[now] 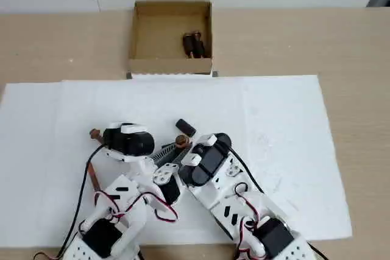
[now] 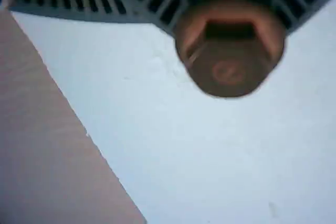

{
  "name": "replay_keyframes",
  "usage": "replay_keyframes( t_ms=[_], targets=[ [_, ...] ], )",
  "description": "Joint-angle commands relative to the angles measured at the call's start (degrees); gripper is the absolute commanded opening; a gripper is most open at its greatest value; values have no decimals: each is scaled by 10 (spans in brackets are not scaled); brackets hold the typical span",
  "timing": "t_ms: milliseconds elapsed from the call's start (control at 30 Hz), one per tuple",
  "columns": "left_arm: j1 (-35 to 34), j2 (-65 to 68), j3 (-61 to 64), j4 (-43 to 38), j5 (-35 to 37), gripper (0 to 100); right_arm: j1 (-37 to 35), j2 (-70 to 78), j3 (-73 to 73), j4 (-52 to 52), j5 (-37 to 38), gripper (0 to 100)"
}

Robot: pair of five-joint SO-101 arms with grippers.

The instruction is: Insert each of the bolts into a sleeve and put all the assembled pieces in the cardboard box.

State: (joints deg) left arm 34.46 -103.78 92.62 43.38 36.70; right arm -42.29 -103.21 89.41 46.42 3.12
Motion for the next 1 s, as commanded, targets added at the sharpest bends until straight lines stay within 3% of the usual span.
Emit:
replay_keyframes(
  t_ms=[0,133,333,667,833,967],
  targets=[
    [11,-4,-5,20,-1,6,-2,-7,-45,-15,7,4],
    [8,-4,-5,21,-40,18,-2,-7,-45,-15,7,4],
    [-35,-4,-6,19,-86,151,-2,-7,-45,-12,7,4],
    [-47,-3,-64,22,-90,159,-2,-7,-41,-12,7,4],
    [-51,-3,-101,25,-98,134,7,-6,-44,-12,7,4],
    [-98,-3,-109,39,-150,2,59,-7,-47,-12,3,4]
  ],
)
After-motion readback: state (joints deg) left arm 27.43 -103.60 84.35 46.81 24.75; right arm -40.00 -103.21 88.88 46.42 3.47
